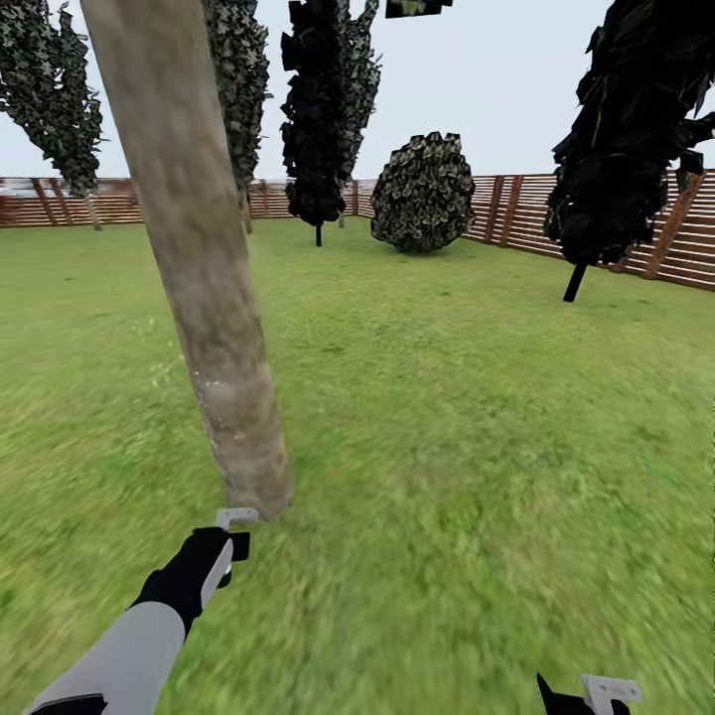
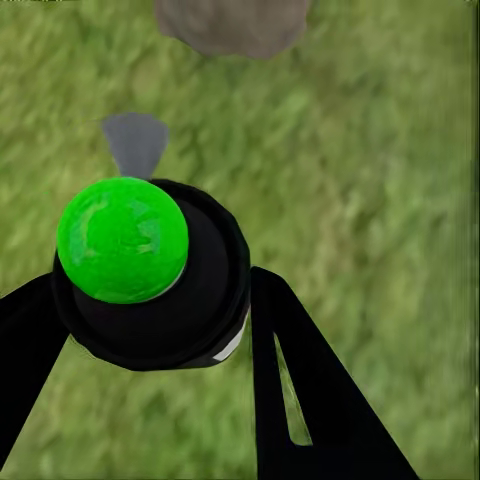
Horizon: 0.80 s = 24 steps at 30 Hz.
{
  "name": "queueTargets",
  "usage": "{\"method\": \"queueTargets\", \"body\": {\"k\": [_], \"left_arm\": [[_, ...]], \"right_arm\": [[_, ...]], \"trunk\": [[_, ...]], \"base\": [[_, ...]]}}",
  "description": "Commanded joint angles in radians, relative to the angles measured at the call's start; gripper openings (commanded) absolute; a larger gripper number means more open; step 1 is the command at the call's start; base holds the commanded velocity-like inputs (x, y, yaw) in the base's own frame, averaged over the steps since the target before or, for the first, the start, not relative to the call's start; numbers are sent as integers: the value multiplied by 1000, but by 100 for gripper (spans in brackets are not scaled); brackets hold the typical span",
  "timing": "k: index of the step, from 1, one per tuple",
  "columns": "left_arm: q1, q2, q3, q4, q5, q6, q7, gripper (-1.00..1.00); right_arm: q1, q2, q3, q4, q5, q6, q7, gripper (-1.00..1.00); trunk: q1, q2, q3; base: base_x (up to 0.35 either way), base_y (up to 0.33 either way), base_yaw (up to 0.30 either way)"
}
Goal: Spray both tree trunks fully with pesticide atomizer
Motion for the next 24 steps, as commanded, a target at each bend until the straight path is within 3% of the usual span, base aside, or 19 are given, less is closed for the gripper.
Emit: {"method": "queueTargets", "body": {"k": [1, 24], "left_arm": [[0, 0, 0, 0, 0, 0, 1, -100], [0, 2, 2, -4, 5, -15, 1, -100]], "right_arm": [[0, 0, 0, 0, 0, 0, 0, 100], [0, 0, 0, 0, 0, 0, 0, 100]], "trunk": [[0, 0, 0], [0, 0, 0]], "base": [[93, -273, 28], [91, -273, 261]]}}
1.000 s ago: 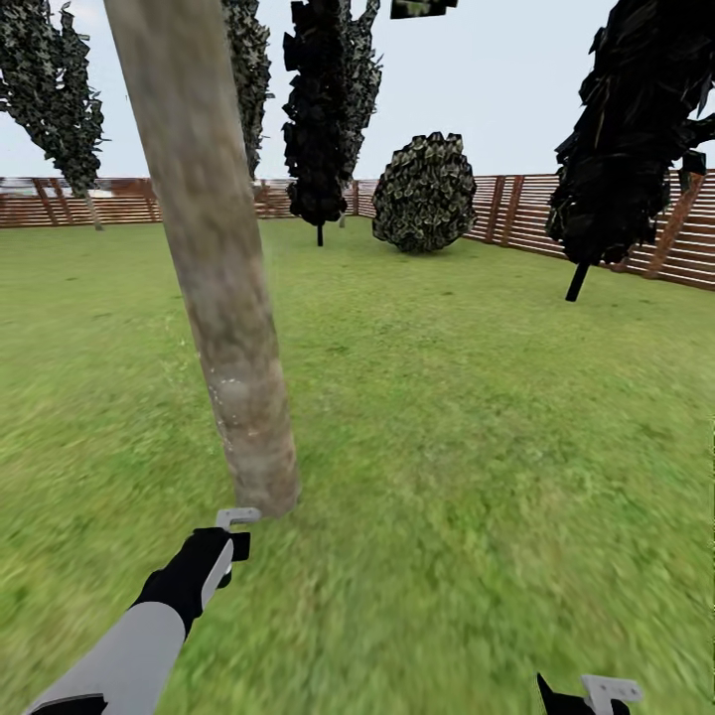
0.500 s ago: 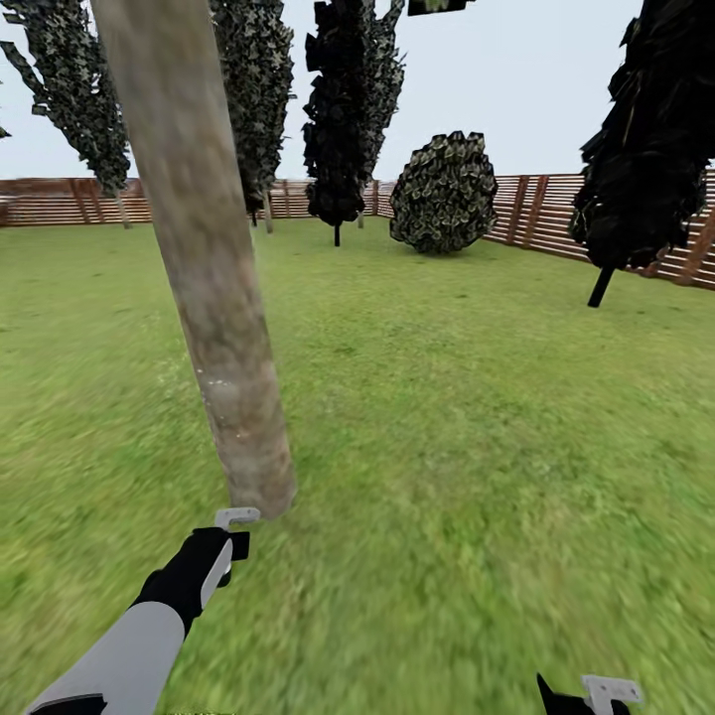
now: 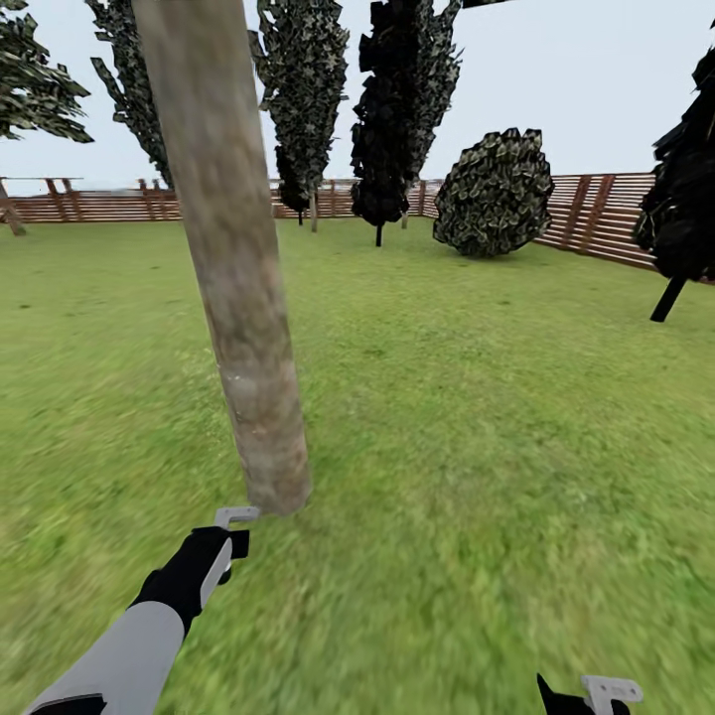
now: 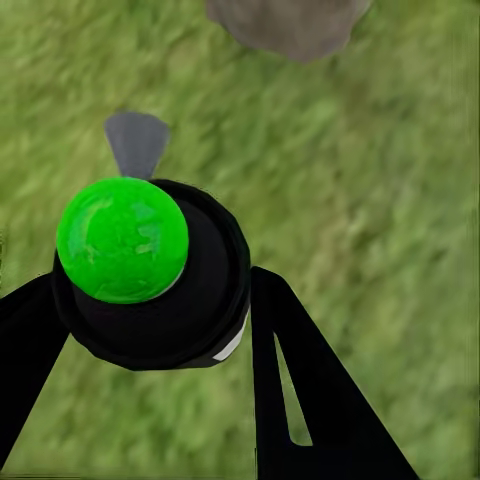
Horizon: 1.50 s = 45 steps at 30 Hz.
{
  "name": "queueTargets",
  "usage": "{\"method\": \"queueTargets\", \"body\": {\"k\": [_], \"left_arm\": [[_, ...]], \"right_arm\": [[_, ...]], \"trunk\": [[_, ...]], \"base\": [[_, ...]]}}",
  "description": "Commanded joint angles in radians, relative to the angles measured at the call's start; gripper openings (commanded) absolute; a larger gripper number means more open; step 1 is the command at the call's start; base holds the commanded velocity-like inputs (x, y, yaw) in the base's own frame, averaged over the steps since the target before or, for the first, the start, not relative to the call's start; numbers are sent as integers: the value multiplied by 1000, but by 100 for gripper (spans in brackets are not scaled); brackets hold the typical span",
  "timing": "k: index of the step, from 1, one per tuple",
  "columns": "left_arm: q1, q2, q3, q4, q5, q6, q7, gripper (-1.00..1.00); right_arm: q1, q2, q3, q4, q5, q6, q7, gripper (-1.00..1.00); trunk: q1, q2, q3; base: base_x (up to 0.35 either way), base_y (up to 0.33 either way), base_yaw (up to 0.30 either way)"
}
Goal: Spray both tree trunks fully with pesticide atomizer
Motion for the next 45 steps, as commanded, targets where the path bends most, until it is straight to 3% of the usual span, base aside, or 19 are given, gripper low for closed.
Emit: {"method": "queueTargets", "body": {"k": [1, 3, 8, 10, 12, 18, 26, 30, 33, 37, 45], "left_arm": [[0, 0, 0, 1, 0, -1, -1, -100], [0, -1, 0, 4, 1, -8, -2, -100], [0, -1, -2, 6, -5, -161, 1, -100], [0, -1, -8, 5, -9, -169, -2, -100], [0, 1, -13, 6, -10, -153, -5, -100], [-2, 1, -13, -5, -11, -21, -7, -100], [-2, -4, -15, -6, -12, -7, -8, -100], [-3, -14, -73, -3, -8, 20, -9, -100], [-3, -27, -85, -2, -8, 59, -10, -100], [68, -8, -81, -2, -13, 63, -15, -100], [118, -8, -85, 7, -9, 47, -15, -100]], "right_arm": [[0, 0, 0, 0, 0, 0, 0, 100], [0, 0, 0, 0, 0, 0, 0, 100], [0, 0, 0, -1, -1, 0, 0, 100], [0, 0, 0, -1, -1, 0, 0, 100], [0, 0, 0, -1, -1, 0, 0, 100], [0, 0, 0, -1, 0, 0, 0, 100], [0, 0, 0, -1, 0, 0, 0, 100], [0, 0, 0, 0, 0, 0, 0, 100], [0, 0, 0, 0, 0, 0, 0, 100], [0, 0, 0, 1, 0, 0, 0, 100], [0, 0, 0, 1, 0, 0, 0, 100]], "trunk": [[0, 0, 0], [0, 0, 0], [0, 0, 0], [0, 0, 0], [0, 0, 0], [0, 0, 0], [0, 0, 0], [0, 0, 0], [0, 0, 0], [0, 0, 0], [0, 0, 0]], "base": [[30, -161, 273], [15, -78, 215], [2, -12, 40], [56, -1, 3], [256, 0, 1], [330, 0, 0], [181, 0, 0], [4, 0, 0], [0, 0, 0], [61, 0, 0], [273, 0, 0]]}}
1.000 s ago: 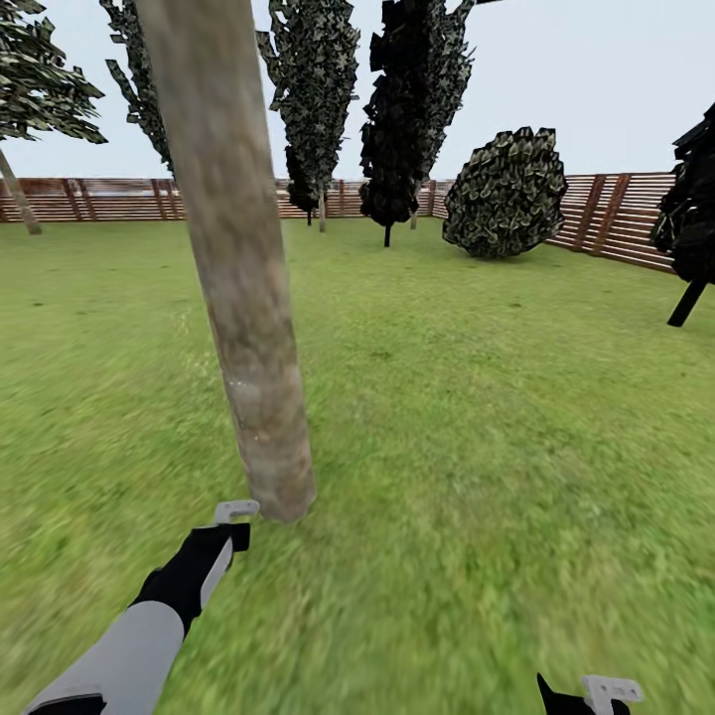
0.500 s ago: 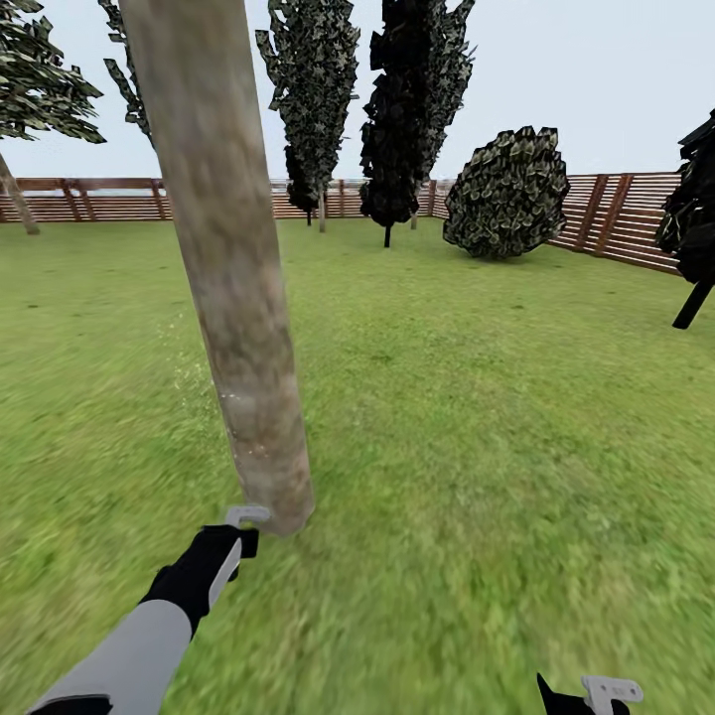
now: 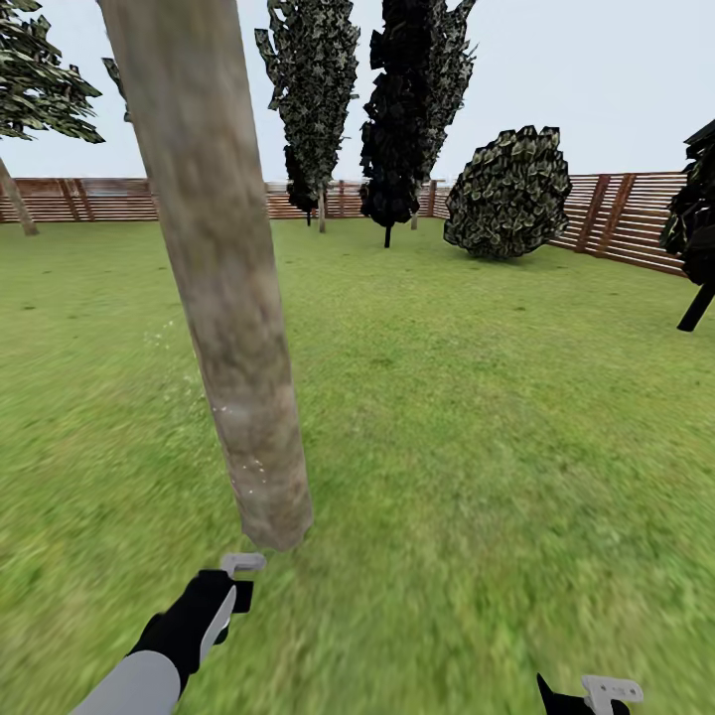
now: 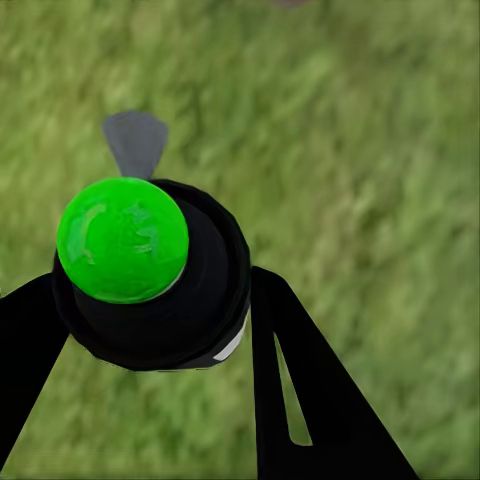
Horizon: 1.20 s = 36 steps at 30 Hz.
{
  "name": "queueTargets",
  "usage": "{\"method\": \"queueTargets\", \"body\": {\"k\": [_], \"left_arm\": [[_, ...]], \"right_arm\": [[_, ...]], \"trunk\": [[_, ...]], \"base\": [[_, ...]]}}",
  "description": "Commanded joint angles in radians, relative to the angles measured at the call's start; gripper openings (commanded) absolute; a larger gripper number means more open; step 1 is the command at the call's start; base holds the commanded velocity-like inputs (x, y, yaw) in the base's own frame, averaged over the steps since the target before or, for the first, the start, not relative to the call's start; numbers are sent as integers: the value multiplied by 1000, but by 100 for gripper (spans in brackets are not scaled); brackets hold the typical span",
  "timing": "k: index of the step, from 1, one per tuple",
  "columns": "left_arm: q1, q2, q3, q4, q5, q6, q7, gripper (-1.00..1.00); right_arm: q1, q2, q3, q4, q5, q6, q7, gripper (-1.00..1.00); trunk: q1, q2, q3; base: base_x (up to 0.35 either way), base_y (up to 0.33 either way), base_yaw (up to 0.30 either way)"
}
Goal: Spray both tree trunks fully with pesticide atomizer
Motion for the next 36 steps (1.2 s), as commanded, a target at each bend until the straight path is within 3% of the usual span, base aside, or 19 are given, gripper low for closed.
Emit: {"method": "queueTargets", "body": {"k": [1, 4, 13, 16, 18, 20, 23, 25, 28, 32, 33, 36], "left_arm": [[2, 0, 0, -1, 0, -1, 0, -100], [4, 0, 2, -18, 2, -4, 0, -100], [-13, -15, 2, -30, 9, -1, 0, -100], [-11, -12, 3, -98, 9, 1, 0, -100], [-7, -4, 6, -199, 8, 4, 0, -100], [-6, 9, 7, -247, 5, 8, 0, -100], [-5, 56, 9, -265, 8, 13, 0, -100], [-5, 64, 12, -267, 10, 15, 0, -100], [-5, 43, 6, -285, 11, 16, -1, -100], [-3, 1, 2, -372, 10, 23, -1, -100], [-3, -17, 1, -390, 7, 47, -1, -100], [-5, -33, -12, -435, 6, 104, 0, -100]], "right_arm": [[0, 0, 0, 0, 0, 0, 0, 100], [0, 0, 0, 0, 0, 0, 0, 100], [0, 0, 0, 0, 0, 0, 0, 100], [0, 0, 0, 0, 0, 0, 0, 100], [0, 0, 0, 0, 0, 0, 0, 100], [0, 0, 0, 0, 0, 0, 0, 100], [0, 0, 0, 0, 0, 0, 0, 100], [0, 0, 0, 0, 0, 0, 0, 100], [0, 0, 0, 0, 0, 0, 0, 100], [0, 0, 0, 0, 0, 0, 0, 100], [0, 0, 0, 0, 0, 0, 0, 100], [0, 0, 0, 0, 0, 0, 0, 100]], "trunk": [[0, 0, 0], [0, 0, 0], [34, -63, -28], [46, -84, -38], [54, -98, -44], [61, -112, -50], [73, -133, -59], [80, -147, -66], [80, -147, -66], [80, -147, -66], [80, -147, -66], [80, -147, -66]], "base": [[68, 0, 0], [19, 0, 0], [1, 0, 0], [0, 0, 0], [0, 0, 0], [0, 0, 0], [0, 0, 0], [0, 0, 0], [0, 0, 0], [-3, 0, 0], [-172, 0, 0], [-274, -10, 0]]}}
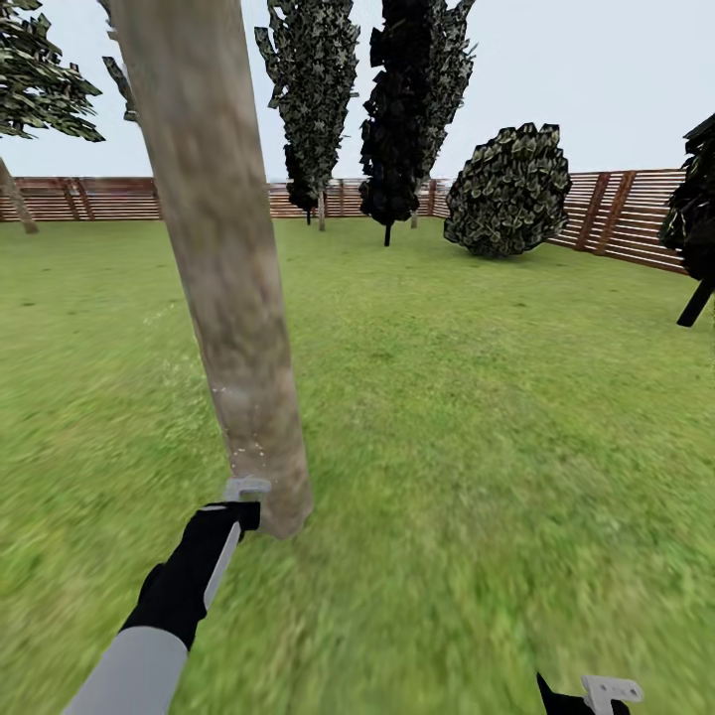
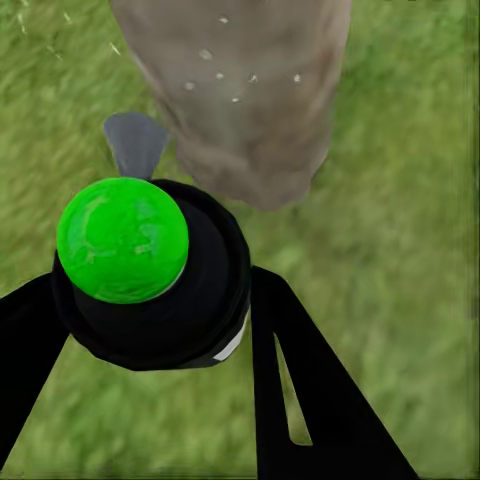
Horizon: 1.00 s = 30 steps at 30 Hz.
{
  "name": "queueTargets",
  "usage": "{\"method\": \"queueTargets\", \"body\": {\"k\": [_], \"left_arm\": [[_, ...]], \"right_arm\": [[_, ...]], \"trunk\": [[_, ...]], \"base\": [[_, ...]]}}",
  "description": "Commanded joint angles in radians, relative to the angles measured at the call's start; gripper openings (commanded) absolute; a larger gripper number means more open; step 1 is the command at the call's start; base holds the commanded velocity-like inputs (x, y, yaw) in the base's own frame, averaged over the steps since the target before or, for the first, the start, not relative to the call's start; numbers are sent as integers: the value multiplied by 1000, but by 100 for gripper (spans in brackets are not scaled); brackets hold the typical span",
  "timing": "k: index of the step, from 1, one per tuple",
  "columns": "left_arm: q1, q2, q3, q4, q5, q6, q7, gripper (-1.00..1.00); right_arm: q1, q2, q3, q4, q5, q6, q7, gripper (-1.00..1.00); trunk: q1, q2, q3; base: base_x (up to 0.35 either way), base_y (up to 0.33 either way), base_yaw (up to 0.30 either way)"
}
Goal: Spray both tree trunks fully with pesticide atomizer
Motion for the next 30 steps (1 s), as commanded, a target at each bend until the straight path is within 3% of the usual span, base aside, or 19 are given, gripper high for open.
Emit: {"method": "queueTargets", "body": {"k": [1, 4, 6, 10, 15, 16, 18, 21, 22, 26, 30], "left_arm": [[0, -3, -25, -32, -1, 17, 1, -100], [-7, -8, -45, -92, 3, 65, 1, -100], [-8, -12, -47, -207, 4, 124, 1, -100], [-8, -4, -40, -289, 3, 198, 0, -100], [-8, 4, 22, -312, 2, 241, 0, -100], [-7, -1, 21, -313, 1, 244, 0, -100], [-7, -9, 8, -313, -1, 244, 0, -100], [-9, -13, -65, -315, 3, 244, 1, -100], [-9, -14, -72, -325, 3, 244, 1, -100], [-9, -27, -79, -375, 3, 244, 2, -100], [-8, -20, -74, -378, 0, 245, 3, -100]], "right_arm": [[0, 0, 0, 0, 0, 0, 0, 100], [0, 0, 0, 0, 0, 0, 0, 100], [0, 0, 0, 0, 0, 0, 0, 100], [0, 0, 0, 0, 0, 0, 0, 100], [0, 0, 0, 0, 0, 0, 0, 100], [0, 0, 0, 0, 0, 0, 0, 100], [0, 0, 0, 0, 0, 0, 0, 100], [0, 0, 0, 0, 0, 0, 0, 100], [0, 0, 0, 0, 0, 0, 0, 100], [0, 0, 0, 0, 0, 0, 0, 100], [0, 0, 0, 0, 0, 0, 0, 100]], "trunk": [[0, 0, 0], [0, 0, 0], [0, 0, 0], [0, 0, 0], [0, 0, 0], [0, 0, 0], [0, 0, 0], [0, 0, 0], [0, 0, 0], [0, 0, 0], [0, 0, 0]], "base": [[-325, -68, 0], [-278, -67, 0], [-47, -10, 0], [-1, 0, 0], [0, 0, 0], [0, 0, 0], [0, 0, 0], [0, 0, 0], [0, 0, 0], [0, 0, 0], [-190, 38, 0]]}}
